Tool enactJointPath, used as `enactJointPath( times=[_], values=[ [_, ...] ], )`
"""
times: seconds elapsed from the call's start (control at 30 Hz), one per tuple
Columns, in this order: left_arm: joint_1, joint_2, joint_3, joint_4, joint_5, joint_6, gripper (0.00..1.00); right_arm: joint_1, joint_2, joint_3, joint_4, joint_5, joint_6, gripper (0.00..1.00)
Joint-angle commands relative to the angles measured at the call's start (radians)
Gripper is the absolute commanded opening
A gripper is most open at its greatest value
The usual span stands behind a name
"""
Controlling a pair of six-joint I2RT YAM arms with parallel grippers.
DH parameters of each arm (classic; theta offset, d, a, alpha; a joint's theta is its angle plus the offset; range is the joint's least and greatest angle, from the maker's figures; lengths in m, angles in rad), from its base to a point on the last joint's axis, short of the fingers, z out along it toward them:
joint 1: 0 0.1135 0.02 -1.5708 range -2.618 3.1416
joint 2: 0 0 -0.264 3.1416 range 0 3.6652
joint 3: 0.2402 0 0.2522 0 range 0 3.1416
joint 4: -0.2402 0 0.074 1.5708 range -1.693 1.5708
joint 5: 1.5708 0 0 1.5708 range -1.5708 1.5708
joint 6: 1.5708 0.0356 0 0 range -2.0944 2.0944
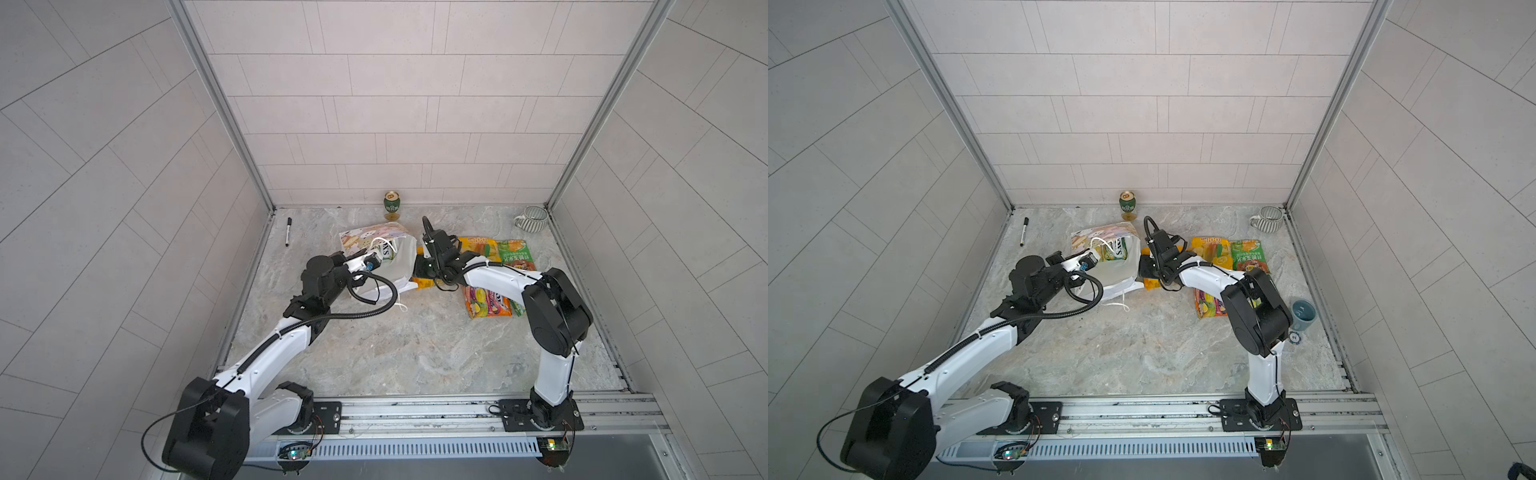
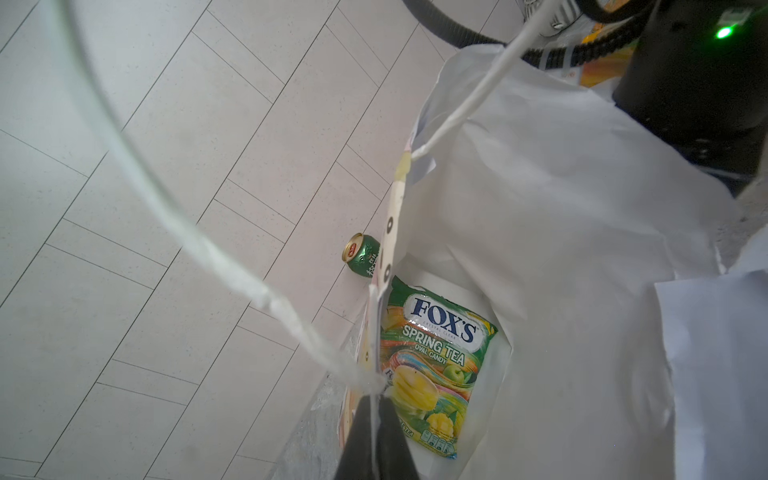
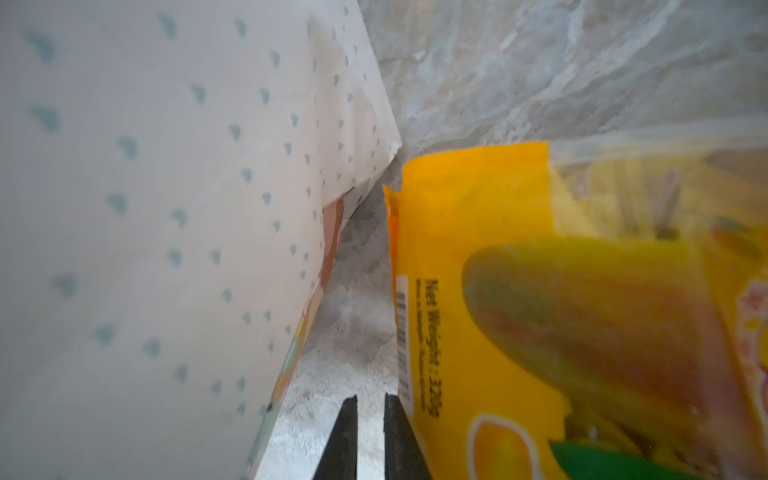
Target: Take the snacks out of the paper bag
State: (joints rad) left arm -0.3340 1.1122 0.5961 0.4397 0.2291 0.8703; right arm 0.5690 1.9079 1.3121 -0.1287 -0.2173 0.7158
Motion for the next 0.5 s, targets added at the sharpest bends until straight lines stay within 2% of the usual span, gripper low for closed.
enactJointPath(
  times=[0.0,0.13,0.33,0.47],
  values=[
    [0.004,-0.03,0.015,-0.002,-0.012,-0.016,0.0,0.008,0.056,0.021,0.015,0.108,0.04,0.14],
    [0.003,-0.025,0.013,0.005,-0.006,-0.013,0.0,0.001,0.08,0.035,0.047,0.155,0.045,0.14],
    [0.004,-0.023,0.012,0.008,-0.013,-0.009,0.0,-0.014,0.109,0.076,-0.005,0.203,0.047,0.14],
    [0.004,-0.029,0.01,0.009,-0.018,-0.009,0.0,-0.003,0.09,0.11,-0.01,0.149,-0.017,0.14]
  ],
)
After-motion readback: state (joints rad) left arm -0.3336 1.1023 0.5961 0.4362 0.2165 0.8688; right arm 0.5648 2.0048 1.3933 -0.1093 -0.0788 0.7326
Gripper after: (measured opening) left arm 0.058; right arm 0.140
